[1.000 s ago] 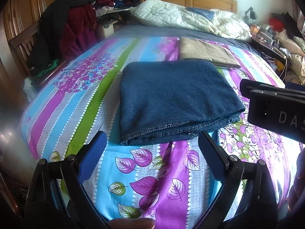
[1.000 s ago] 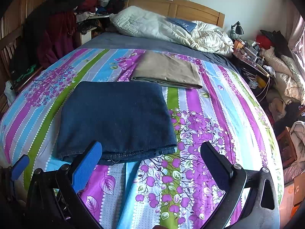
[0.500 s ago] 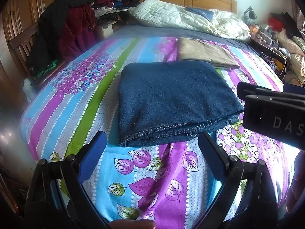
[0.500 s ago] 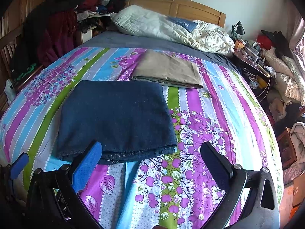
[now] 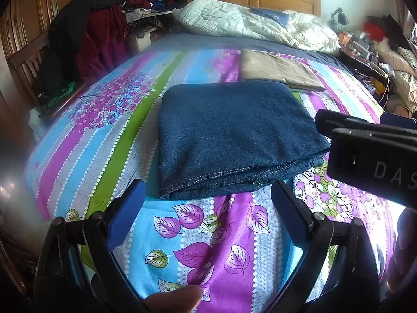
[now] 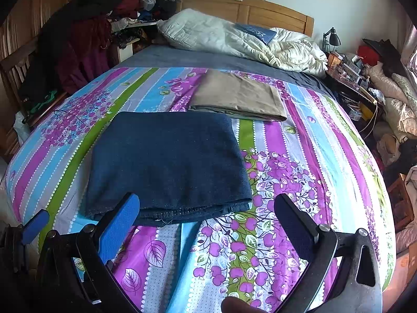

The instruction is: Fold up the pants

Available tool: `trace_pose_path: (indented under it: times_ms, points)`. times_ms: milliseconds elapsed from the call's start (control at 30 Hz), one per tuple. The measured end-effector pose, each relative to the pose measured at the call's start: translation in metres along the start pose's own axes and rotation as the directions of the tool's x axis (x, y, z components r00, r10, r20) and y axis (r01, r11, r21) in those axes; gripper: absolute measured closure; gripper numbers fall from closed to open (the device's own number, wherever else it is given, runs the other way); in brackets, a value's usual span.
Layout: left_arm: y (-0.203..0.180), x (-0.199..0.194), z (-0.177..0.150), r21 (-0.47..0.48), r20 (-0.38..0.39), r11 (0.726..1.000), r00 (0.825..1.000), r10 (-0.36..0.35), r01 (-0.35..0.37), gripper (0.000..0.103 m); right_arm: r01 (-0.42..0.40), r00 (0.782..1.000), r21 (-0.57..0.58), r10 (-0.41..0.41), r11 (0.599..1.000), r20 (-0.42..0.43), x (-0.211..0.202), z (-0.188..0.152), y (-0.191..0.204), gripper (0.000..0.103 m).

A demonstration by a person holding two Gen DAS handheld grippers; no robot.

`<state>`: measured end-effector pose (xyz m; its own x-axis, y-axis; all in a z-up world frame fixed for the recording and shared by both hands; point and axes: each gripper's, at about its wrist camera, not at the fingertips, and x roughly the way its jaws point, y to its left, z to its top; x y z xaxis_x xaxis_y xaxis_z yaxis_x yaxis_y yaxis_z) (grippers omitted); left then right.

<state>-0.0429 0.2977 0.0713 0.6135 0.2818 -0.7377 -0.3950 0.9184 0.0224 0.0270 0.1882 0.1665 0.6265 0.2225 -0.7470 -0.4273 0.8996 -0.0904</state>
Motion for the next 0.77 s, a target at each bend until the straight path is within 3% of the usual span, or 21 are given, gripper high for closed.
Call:
trace_pose_path:
  times_ms: [367, 567, 767]
  points:
    - [0.003, 0.000, 0.004, -0.011, -0.007, 1.000, 1.000, -0.010, 0.010, 0.006, -0.013, 1.000, -0.030, 0.014, 0.999, 0.020, -0.003, 0.005, 0.004, 0.000]
    - [0.004, -0.013, 0.004, -0.006, 0.103, 1.000, 0.995, 0.008, -0.007, 0.006, -0.165, 0.984, 0.040, 0.162, 0.985, 0.069, -0.010, 0.003, -0.005, 0.000]
    - [0.003, -0.008, -0.004, 0.016, 0.089, 0.999, 0.995, 0.042, -0.044, 0.006, -0.146, 0.988, 0.068, 0.141, 0.987, 0.063, -0.001, -0.004, -0.012, 0.000]
